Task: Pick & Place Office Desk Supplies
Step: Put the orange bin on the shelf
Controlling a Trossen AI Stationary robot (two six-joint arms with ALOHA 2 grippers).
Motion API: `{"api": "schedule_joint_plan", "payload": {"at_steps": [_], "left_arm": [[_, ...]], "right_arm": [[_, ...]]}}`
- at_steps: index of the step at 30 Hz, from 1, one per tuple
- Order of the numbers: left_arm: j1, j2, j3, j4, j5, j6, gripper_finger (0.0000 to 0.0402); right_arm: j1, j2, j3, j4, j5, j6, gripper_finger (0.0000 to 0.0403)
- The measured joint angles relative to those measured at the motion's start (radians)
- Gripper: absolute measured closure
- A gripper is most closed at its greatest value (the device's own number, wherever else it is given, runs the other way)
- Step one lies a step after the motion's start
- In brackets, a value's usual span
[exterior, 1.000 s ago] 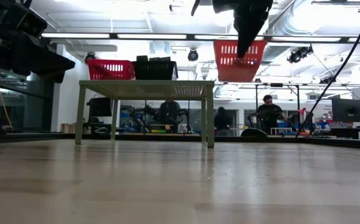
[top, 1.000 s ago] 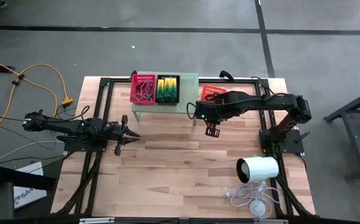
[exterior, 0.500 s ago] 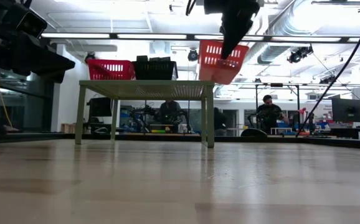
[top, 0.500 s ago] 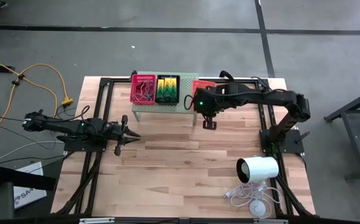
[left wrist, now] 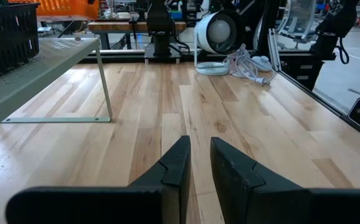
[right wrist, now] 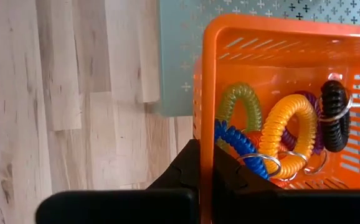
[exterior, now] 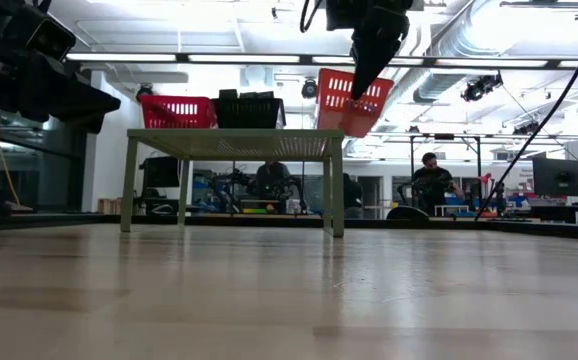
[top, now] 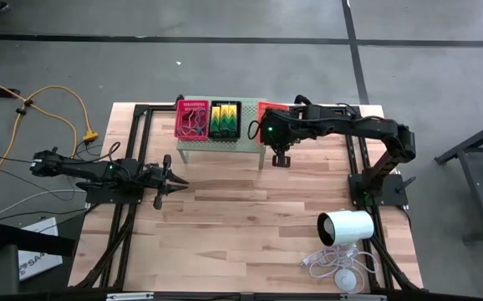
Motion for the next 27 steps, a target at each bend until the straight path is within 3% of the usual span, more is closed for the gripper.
{"api": "schedule_joint_plan", "payload": {"at_steps": [27], "left_arm": [[0.000, 0.000, 0.000, 0.000, 0.000, 0.000, 0.0345]], "right_arm": [[-0.043, 0.074, 0.000, 0.087, -0.026, -0.068, 0.0401]]}}
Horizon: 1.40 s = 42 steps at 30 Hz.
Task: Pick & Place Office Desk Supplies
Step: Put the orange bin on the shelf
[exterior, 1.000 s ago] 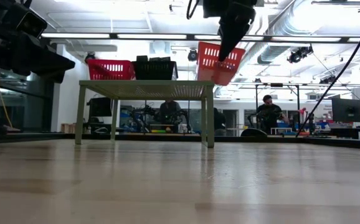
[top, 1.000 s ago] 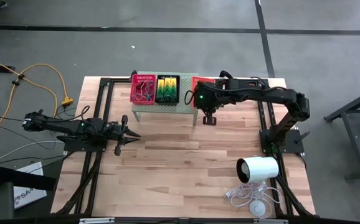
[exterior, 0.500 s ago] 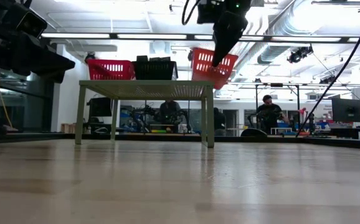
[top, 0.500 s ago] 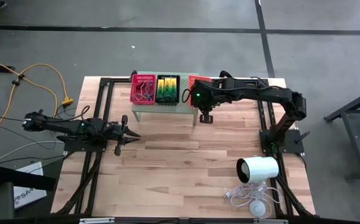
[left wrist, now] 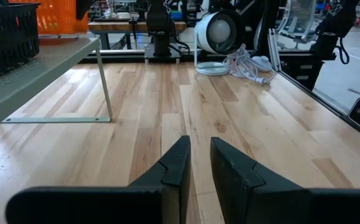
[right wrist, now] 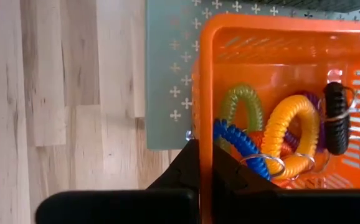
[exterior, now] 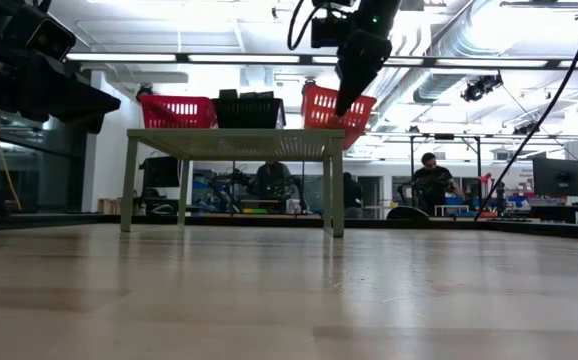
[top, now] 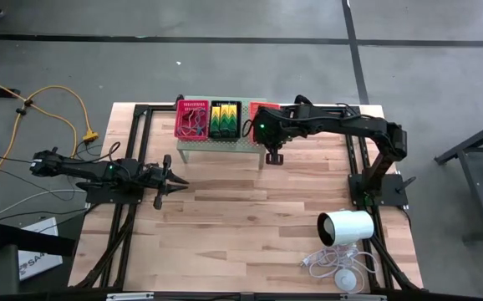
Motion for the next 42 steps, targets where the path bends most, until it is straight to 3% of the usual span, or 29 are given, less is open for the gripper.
{"api": "schedule_joint_plan", "payload": {"at_steps": [20, 29, 42], "left_arm": [[0.000, 0.000, 0.000, 0.000, 0.000, 0.000, 0.0345], [0.000, 0.000, 0.000, 0.000, 0.000, 0.000, 0.0345], [0.000, 0.000, 0.000, 0.000, 0.000, 0.000, 0.0345]], "right_arm": [[0.001, -0.001, 0.000, -0.027, -0.003, 0.001, 0.0401], [-0.019, 0.020, 0.100, -0.104, 0.004, 0.028, 0.0401], [-0.017, 0.065, 0.104, -0.110, -0.013, 0.049, 0.0401]]}}
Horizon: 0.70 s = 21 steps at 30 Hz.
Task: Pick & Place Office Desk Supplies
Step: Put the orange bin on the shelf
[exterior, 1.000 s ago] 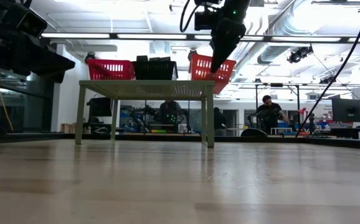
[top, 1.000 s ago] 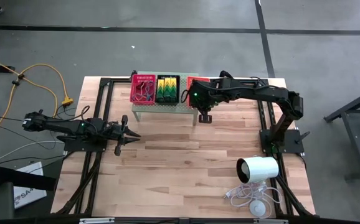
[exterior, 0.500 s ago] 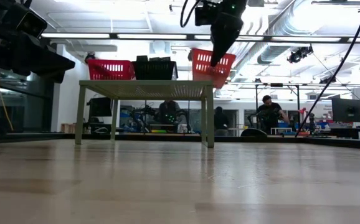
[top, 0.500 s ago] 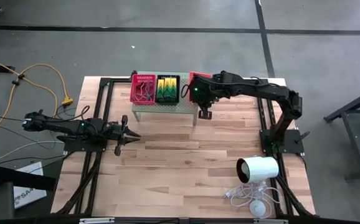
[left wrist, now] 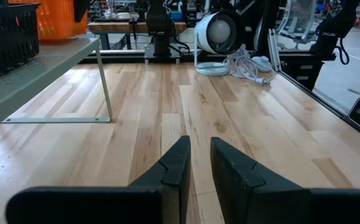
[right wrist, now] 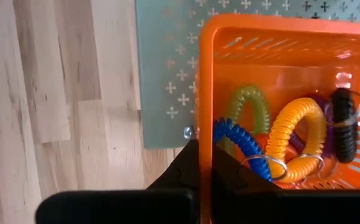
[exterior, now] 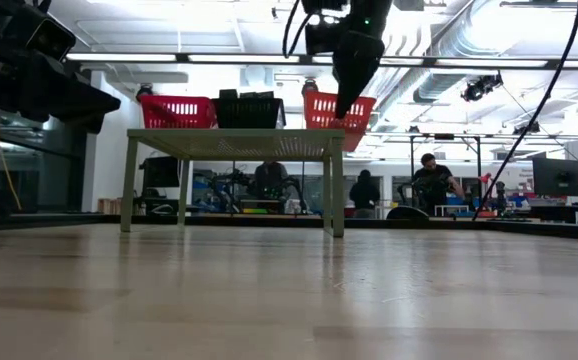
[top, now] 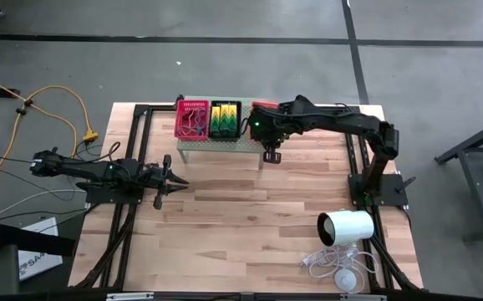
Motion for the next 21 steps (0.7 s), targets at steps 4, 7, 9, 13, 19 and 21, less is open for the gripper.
{"api": "schedule_joint_plan", "payload": {"at_steps": [4, 7, 9, 13, 19, 21], "left_arm": [[0.000, 0.000, 0.000, 0.000, 0.000, 0.000, 0.0345], [0.000, 0.000, 0.000, 0.000, 0.000, 0.000, 0.0345], [0.000, 0.000, 0.000, 0.000, 0.000, 0.000, 0.0345], [0.000, 0.000, 0.000, 0.000, 0.000, 0.000, 0.0345], [0.000, 0.000, 0.000, 0.000, 0.000, 0.000, 0.0345], [0.000, 0.000, 0.000, 0.000, 0.000, 0.000, 0.0345]], "right_arm": [[0.000, 0.016, 0.000, 0.013, -0.006, 0.000, 0.0401], [0.000, 0.016, 0.000, 0.024, -0.011, -0.001, 0.0401], [0.000, 0.019, 0.000, 0.040, -0.011, -0.005, 0.0401], [0.003, 0.019, 0.000, 0.039, -0.013, -0.005, 0.0401], [0.014, 0.019, 0.014, 0.037, -0.008, -0.012, 0.0401], [0.014, 0.020, 0.031, 0.029, -0.010, -0.013, 0.0401]]}}
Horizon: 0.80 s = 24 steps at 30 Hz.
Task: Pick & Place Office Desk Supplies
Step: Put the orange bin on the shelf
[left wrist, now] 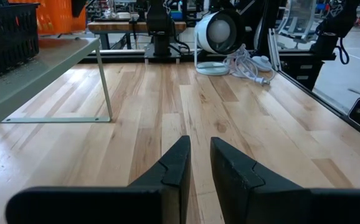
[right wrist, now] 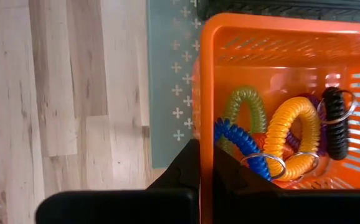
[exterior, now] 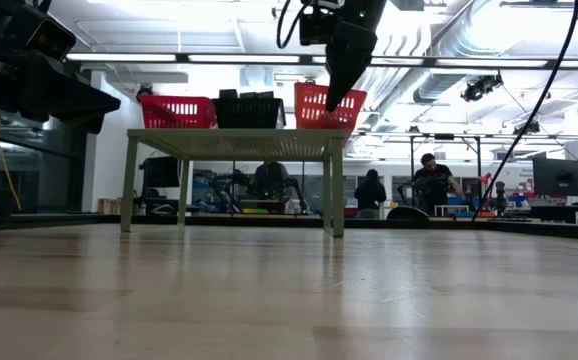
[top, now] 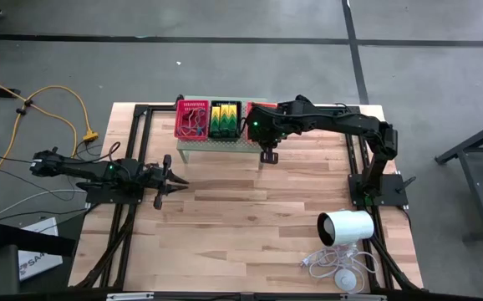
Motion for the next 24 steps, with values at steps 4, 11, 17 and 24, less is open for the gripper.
{"api": "schedule_joint_plan", "payload": {"at_steps": [4, 11, 17, 24], "left_arm": [[0.000, 0.000, 0.000, 0.000, 0.000, 0.000, 0.0345], [0.000, 0.000, 0.000, 0.000, 0.000, 0.000, 0.0345], [0.000, 0.000, 0.000, 0.000, 0.000, 0.000, 0.0345], [0.000, 0.000, 0.000, 0.003, 0.000, 0.000, 0.0345]], "right_arm": [[0.000, 0.000, 0.011, -0.018, 0.002, 0.000, 0.0401], [0.000, 0.007, 0.013, -0.023, 0.003, 0.000, 0.0401], [0.007, 0.061, 0.071, -0.054, 0.005, 0.000, 0.0401], [0.005, 0.141, 0.191, -0.130, 0.006, -0.007, 0.0401]]}}
